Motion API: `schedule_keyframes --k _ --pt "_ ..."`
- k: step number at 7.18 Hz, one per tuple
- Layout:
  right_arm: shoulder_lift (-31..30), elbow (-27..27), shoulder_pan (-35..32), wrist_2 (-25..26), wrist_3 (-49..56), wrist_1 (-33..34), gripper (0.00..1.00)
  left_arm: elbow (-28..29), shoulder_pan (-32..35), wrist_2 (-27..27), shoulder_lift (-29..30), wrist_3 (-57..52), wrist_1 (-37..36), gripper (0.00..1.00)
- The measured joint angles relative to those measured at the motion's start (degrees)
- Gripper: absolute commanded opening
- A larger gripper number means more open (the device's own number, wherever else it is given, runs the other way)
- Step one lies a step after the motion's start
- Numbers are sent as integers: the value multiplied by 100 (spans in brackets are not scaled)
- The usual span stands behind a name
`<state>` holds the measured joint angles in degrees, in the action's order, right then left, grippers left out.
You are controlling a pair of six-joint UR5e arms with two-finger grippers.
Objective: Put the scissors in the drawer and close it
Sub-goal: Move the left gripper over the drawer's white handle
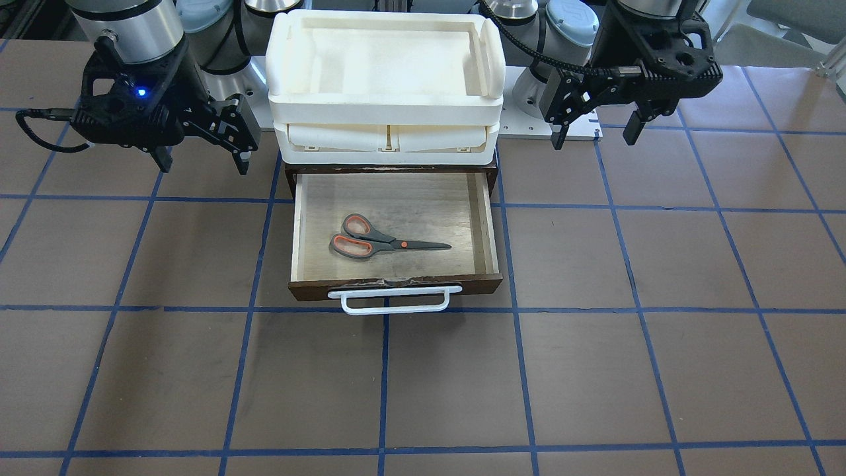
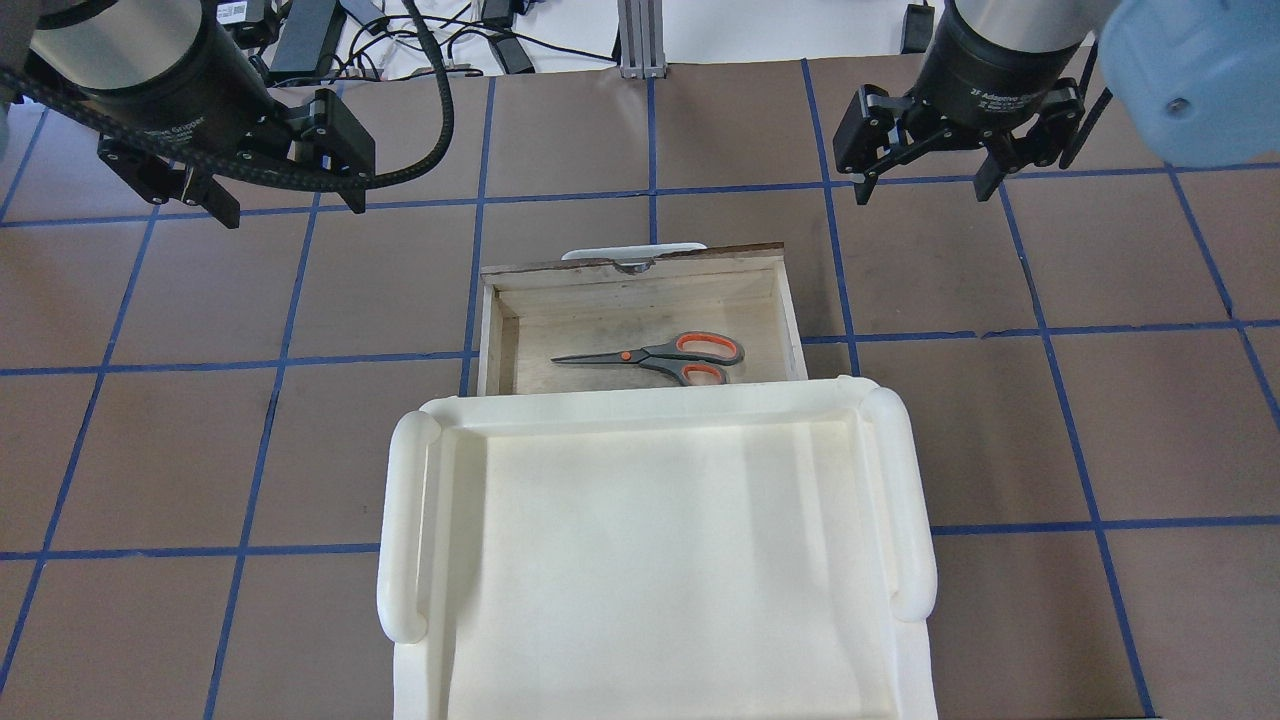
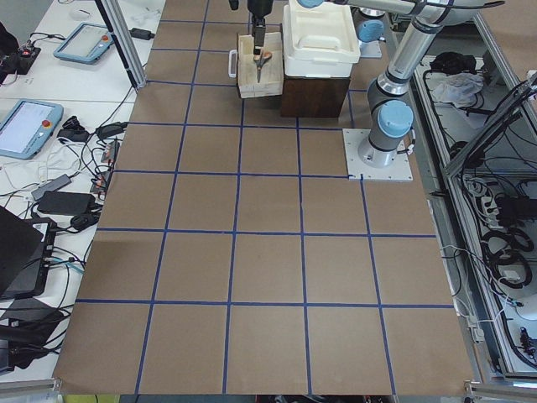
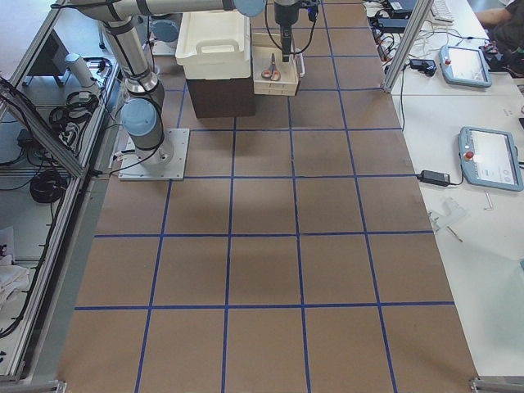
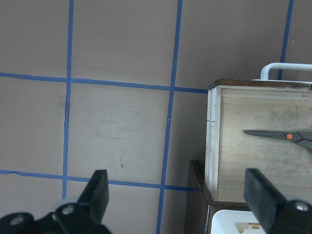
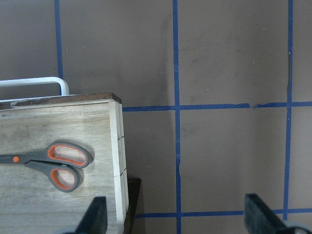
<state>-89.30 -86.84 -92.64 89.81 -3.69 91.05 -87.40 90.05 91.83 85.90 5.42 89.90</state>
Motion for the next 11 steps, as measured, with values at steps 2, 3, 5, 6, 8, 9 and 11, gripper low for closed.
schedule_keyframes --k 2,3,5,6,8,9,11 --pt "-4 0 0 0 0 -6 100 22 -17 -16 147 -200 -44 100" --pt "-5 0 0 7 2 -6 100 19 -6 -15 238 -236 -51 100" --pt "-4 0 0 5 4 -1 100 7 92 -30 656 -69 -326 100" --pt "-2 0 0 3 9 -1 100 5 256 -38 943 155 -698 100" --pt "1 0 6 8 72 8 100 55 722 -36 1704 920 -1714 100" --pt "1 0 11 12 103 11 100 144 975 -24 2122 1278 -2199 100" --pt "1 -3 19 16 129 15 100 600 1373 -19 2896 1995 -2696 100"
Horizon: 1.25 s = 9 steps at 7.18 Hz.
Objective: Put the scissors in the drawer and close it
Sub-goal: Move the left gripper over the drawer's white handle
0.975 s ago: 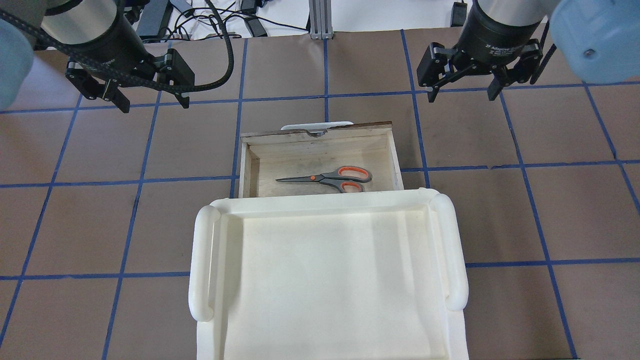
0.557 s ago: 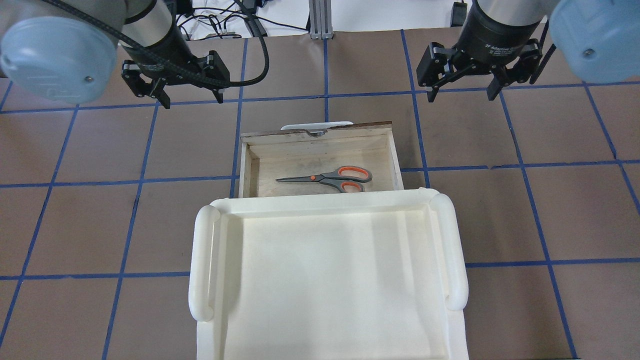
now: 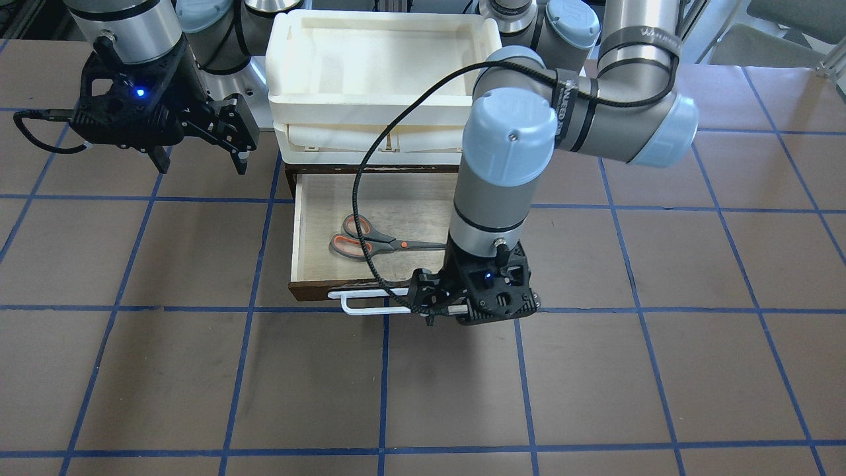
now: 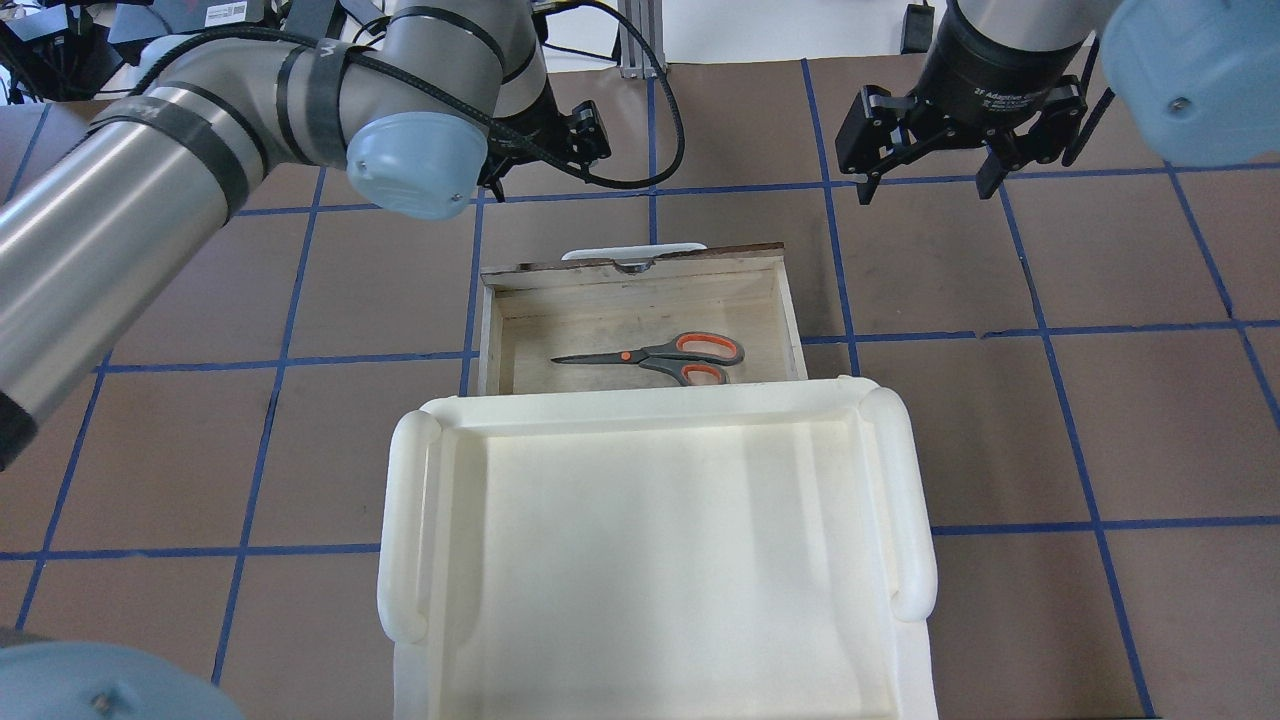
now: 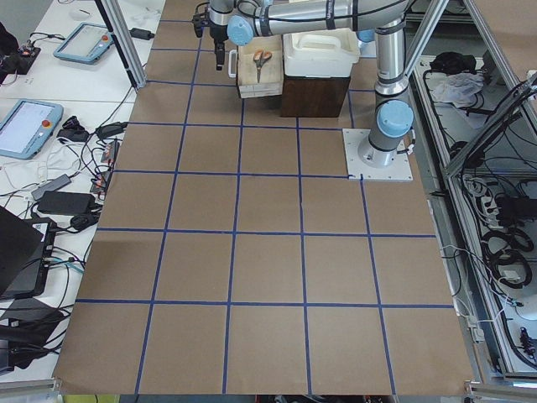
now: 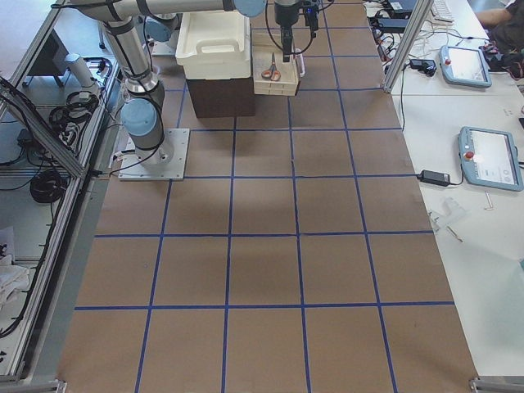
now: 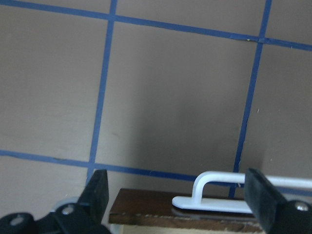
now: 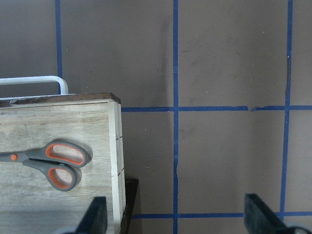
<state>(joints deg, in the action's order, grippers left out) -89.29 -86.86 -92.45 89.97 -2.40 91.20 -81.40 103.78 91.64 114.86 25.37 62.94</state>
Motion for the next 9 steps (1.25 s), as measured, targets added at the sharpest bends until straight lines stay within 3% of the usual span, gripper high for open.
schedule_keyframes --k 2,5,9 --pt "0 -5 6 -1 13 -3 100 420 331 29 694 578 -369 100" --pt "-1 -6 28 16 88 4 100 508 483 57 1206 650 -577 100" --pt "-1 -6 51 -8 191 92 100 547 523 -50 1473 149 -73 100"
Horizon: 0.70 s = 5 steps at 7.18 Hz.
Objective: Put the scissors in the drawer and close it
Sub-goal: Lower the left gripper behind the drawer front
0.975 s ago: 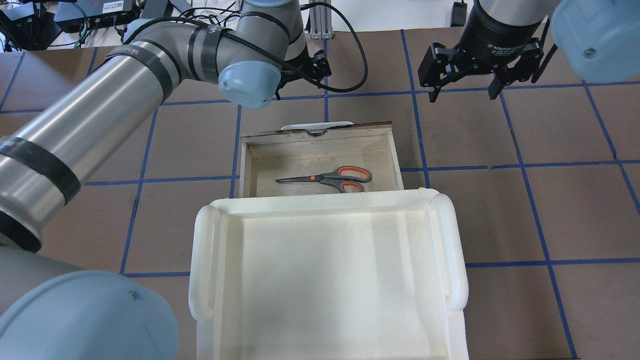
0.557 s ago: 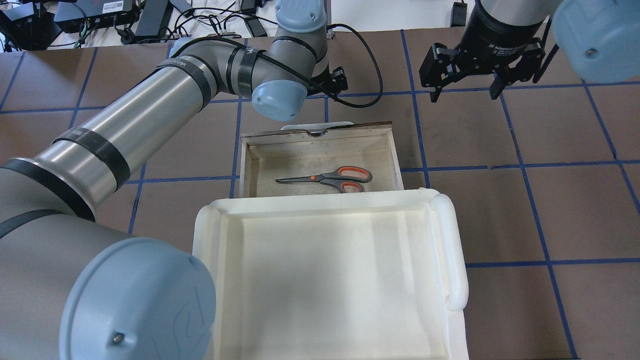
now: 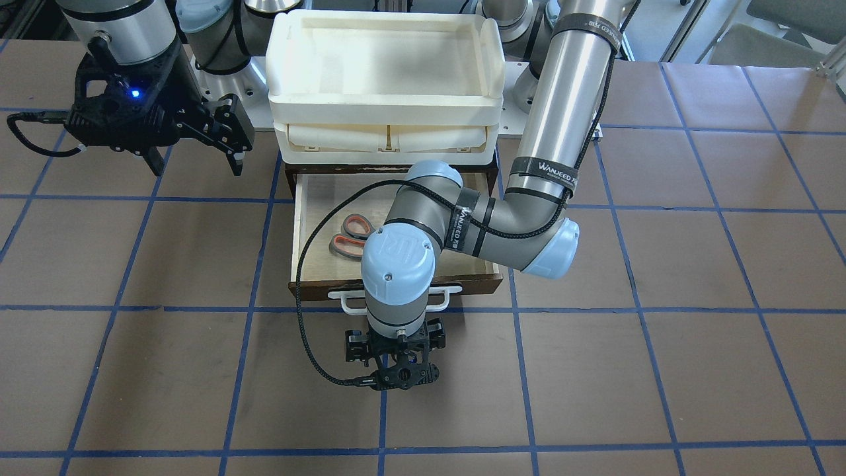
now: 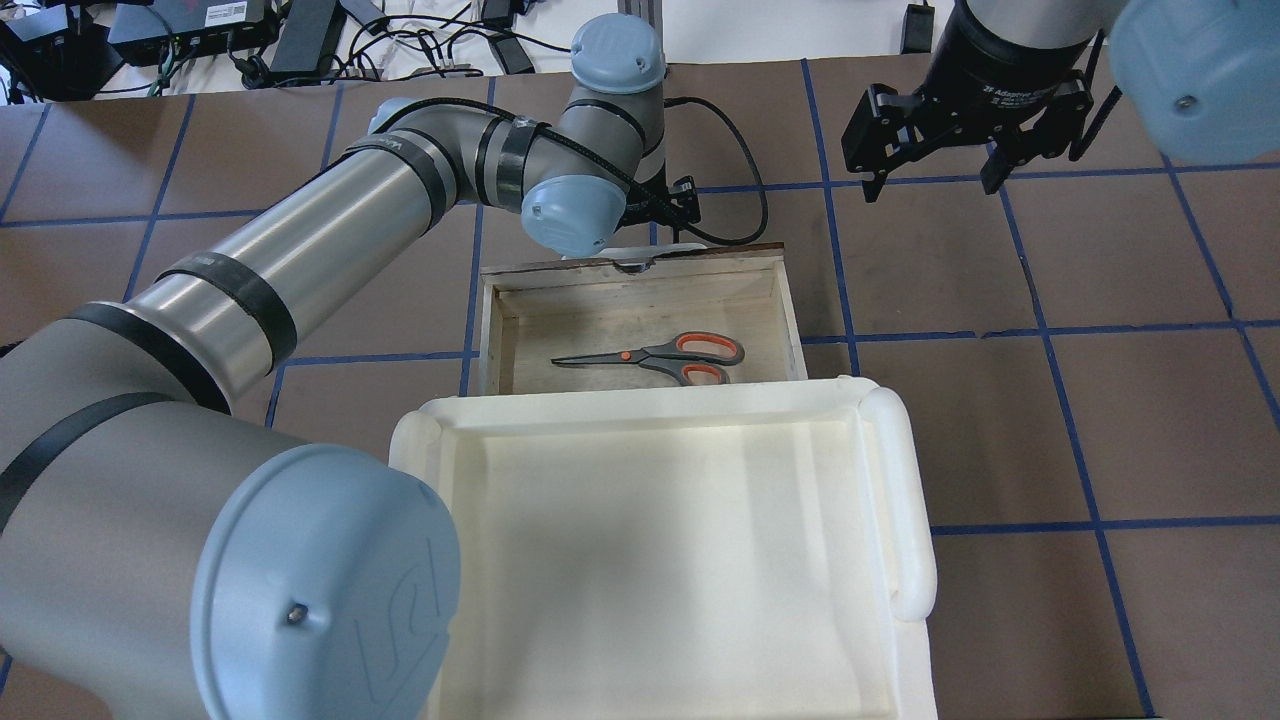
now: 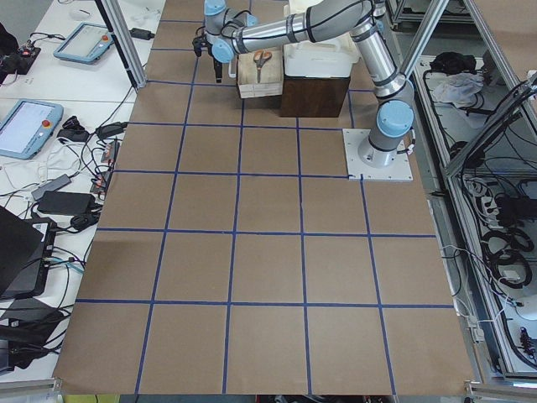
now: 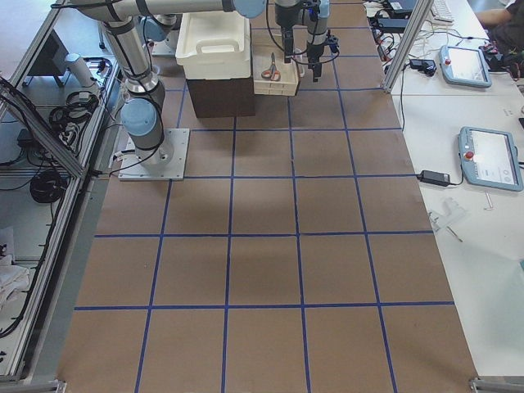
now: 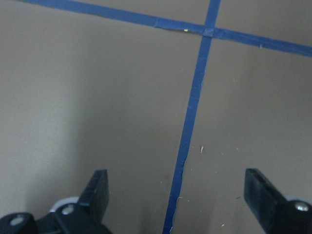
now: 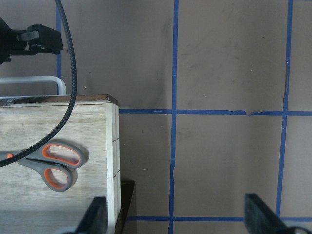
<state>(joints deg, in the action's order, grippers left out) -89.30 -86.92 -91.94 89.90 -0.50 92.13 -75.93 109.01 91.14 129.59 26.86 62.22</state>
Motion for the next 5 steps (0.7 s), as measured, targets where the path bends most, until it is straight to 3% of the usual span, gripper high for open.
schedule_keyframes --k 5 --pt "0 -7 18 31 -5 72 100 75 111 -96 -72 -44 1175 100"
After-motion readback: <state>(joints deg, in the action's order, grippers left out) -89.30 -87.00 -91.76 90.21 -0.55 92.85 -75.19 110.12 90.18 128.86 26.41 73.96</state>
